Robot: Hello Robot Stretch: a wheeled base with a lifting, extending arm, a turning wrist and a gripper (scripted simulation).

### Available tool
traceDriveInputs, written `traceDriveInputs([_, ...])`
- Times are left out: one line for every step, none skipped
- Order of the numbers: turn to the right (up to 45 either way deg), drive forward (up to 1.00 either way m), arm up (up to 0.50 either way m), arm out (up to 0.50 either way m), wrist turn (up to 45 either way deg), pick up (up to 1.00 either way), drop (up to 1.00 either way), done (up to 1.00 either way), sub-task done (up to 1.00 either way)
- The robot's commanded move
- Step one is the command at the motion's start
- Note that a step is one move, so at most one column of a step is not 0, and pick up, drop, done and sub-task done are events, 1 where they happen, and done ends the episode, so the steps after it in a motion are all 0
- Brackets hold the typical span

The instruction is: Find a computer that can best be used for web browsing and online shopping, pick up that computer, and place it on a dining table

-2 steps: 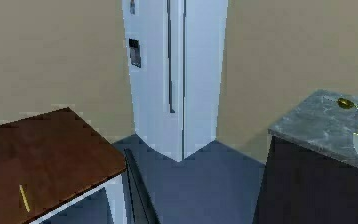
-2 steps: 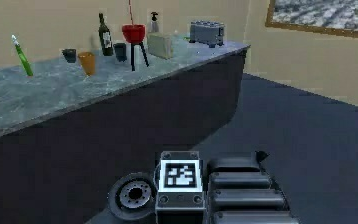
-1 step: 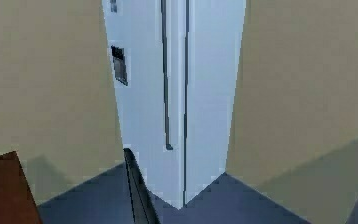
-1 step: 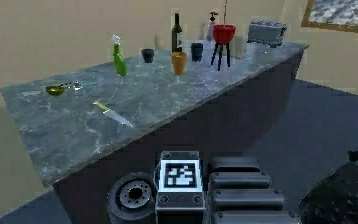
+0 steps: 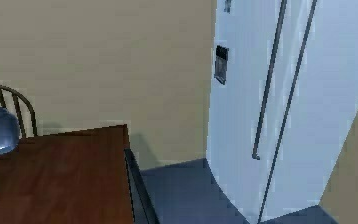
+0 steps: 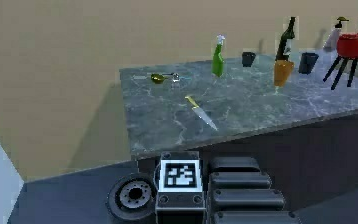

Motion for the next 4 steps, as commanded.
traceDriveInputs([0.0,0.05,0.00,0.00,0.0,0.00,0.00,0.00,0.00])
traceDriveInputs([27.0,0.00,0.00,0.00,0.0,0.00,0.00,0.00,0.00])
traceDriveInputs([0.0,0.15,0.00,0.00,0.0,0.00,0.00,0.00,0.00])
traceDriveInputs([0.0,0.25,0.00,0.00,0.0,0.00,0.00,0.00,0.00])
